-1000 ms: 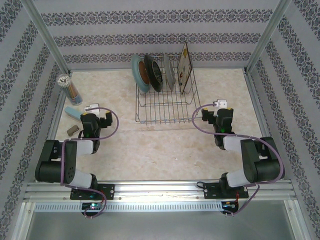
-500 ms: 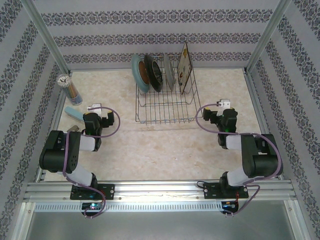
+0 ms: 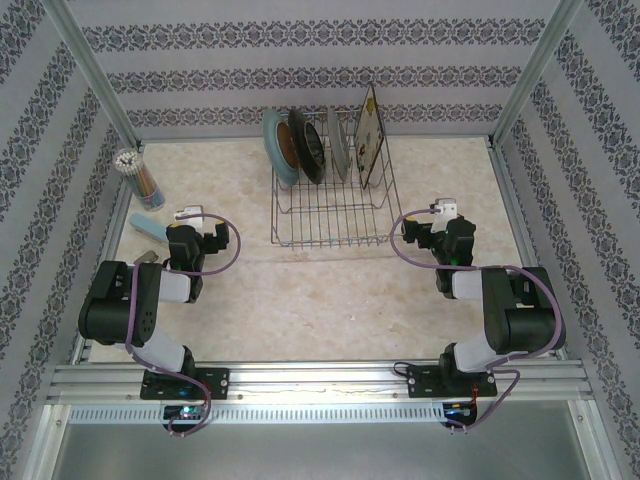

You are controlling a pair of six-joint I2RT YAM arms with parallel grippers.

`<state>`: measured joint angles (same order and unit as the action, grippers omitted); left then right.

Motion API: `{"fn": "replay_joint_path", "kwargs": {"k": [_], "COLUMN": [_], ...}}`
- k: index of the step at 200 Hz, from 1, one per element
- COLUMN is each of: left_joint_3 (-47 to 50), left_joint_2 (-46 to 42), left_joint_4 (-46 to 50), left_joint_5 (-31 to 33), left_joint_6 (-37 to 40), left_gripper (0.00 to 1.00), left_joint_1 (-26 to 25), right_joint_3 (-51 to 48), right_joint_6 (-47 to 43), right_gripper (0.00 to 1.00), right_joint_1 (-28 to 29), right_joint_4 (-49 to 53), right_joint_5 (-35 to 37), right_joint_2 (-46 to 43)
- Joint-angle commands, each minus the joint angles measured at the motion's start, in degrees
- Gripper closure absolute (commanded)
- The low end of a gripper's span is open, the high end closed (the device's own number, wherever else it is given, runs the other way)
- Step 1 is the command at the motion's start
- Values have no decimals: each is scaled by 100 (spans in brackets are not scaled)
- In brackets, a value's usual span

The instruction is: Load the plates into the dish rack

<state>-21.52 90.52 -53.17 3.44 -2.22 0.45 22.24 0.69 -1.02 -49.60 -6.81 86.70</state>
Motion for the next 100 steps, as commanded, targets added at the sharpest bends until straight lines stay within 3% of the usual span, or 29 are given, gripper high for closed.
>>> {"fn": "replay_joint_path", "kwargs": {"k": [1,100], "left_joint_3": [7,7], "left_joint_2": [53,53], "left_joint_4": [-234,-229], "left_joint_5": [-98,-120], "left_joint_6": [108,116], "left_gripper": [0,0], "left_joint_1": [-33,-28], "right_joint_3": [-35,17], "right_joint_6": [28,48], "right_gripper": [2,2], "right_joint_1": [-39,-40], "right_joint_4": [-208,-129], "right_joint_5": [-145,-85], "right_joint_2": [-4,19]}}
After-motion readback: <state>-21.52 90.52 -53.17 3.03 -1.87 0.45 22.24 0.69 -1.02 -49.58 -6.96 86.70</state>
